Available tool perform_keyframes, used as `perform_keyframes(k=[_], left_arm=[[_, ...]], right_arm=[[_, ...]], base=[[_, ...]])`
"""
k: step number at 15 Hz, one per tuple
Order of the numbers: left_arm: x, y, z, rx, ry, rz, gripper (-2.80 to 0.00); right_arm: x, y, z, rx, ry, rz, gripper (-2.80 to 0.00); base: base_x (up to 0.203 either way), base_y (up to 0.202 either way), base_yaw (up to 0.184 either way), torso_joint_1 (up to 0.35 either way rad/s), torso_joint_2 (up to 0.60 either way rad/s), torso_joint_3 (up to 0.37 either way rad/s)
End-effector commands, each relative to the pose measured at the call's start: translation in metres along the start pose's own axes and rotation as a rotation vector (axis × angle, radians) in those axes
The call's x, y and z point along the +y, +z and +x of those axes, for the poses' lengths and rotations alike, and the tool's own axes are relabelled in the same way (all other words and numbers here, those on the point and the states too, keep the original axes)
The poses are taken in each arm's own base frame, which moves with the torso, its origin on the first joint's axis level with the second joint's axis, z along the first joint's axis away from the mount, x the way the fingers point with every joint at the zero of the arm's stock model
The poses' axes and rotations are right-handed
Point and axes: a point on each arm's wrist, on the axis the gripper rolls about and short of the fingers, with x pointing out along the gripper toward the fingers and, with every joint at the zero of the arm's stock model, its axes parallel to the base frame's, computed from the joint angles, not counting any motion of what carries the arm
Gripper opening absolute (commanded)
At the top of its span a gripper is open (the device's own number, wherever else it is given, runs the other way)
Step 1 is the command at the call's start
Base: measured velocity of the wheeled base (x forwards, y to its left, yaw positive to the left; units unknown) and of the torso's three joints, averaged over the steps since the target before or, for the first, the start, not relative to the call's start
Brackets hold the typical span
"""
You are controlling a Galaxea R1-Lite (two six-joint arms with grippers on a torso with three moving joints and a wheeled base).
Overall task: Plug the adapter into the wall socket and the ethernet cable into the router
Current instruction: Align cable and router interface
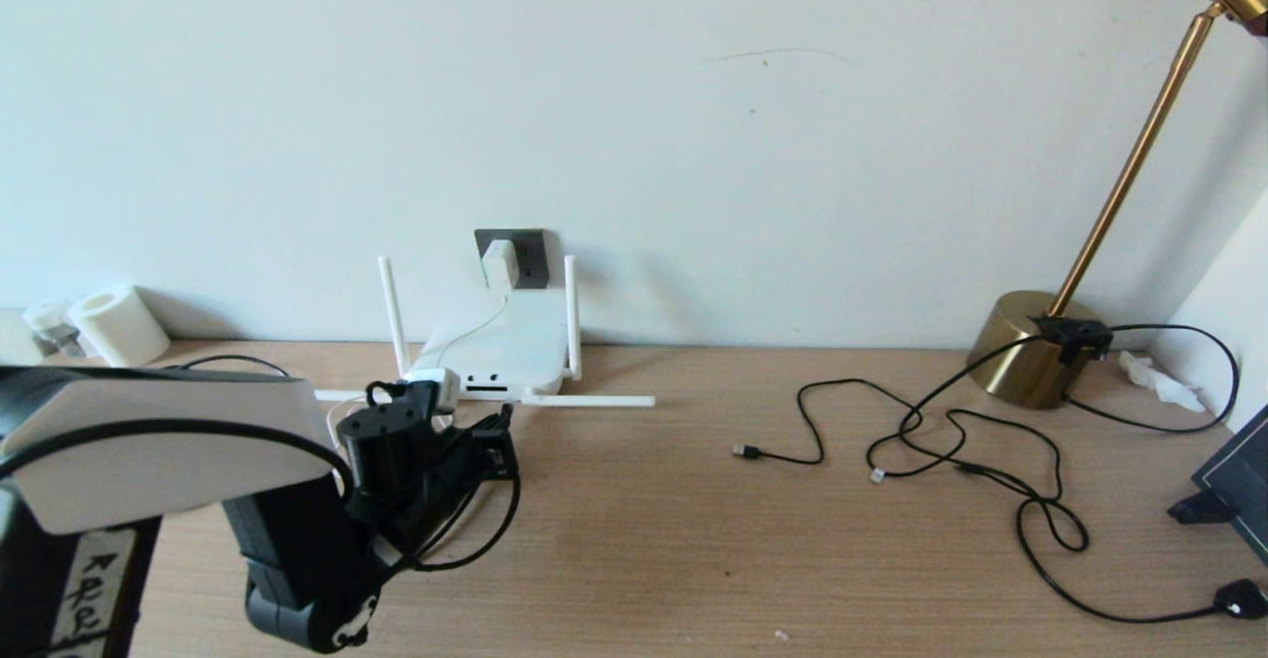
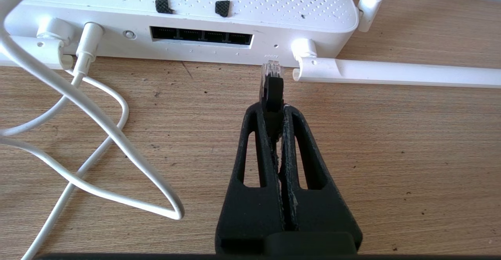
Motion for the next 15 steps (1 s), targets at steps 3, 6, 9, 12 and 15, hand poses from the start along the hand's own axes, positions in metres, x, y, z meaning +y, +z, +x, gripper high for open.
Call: perform_keyframes(k=[3, 6, 9, 12, 15], left_arm=[[0.002, 0.002, 0.001, -0.013, 0.005, -0.003, -2.8], [0.003, 0.006, 0.005, -0.035, 0.007, -0.006, -2.8], [0.006, 0.009, 0.007, -0.047, 0.013, -0.008, -2.8], [0.013, 0.011, 0.006, -0.05, 0.017, -0.011, -2.8], [0.015, 0.009, 0.008, -0.045, 0.014, -0.012, -2.8]], right_arm=[[0.0, 0.0, 0.0, -0.001, 0.0, 0.0, 0.0], [0.0, 0.0, 0.0, -0.001, 0.0, 0.0, 0.0], [0.0, 0.0, 0.0, -0.001, 0.0, 0.0, 0.0], [0.0, 0.0, 0.0, -0.001, 0.0, 0.0, 0.0], [0.0, 0.0, 0.0, -0.001, 0.0, 0.0, 0.0]], base=[[0.0, 0.0, 0.0, 0.0, 0.0, 0.0], [0.0, 0.0, 0.0, 0.0, 0.0, 0.0], [0.0, 0.0, 0.0, 0.0, 0.0, 0.0], [0.0, 0.0, 0.0, 0.0, 0.0, 0.0], [0.0, 0.0, 0.0, 0.0, 0.0, 0.0]])
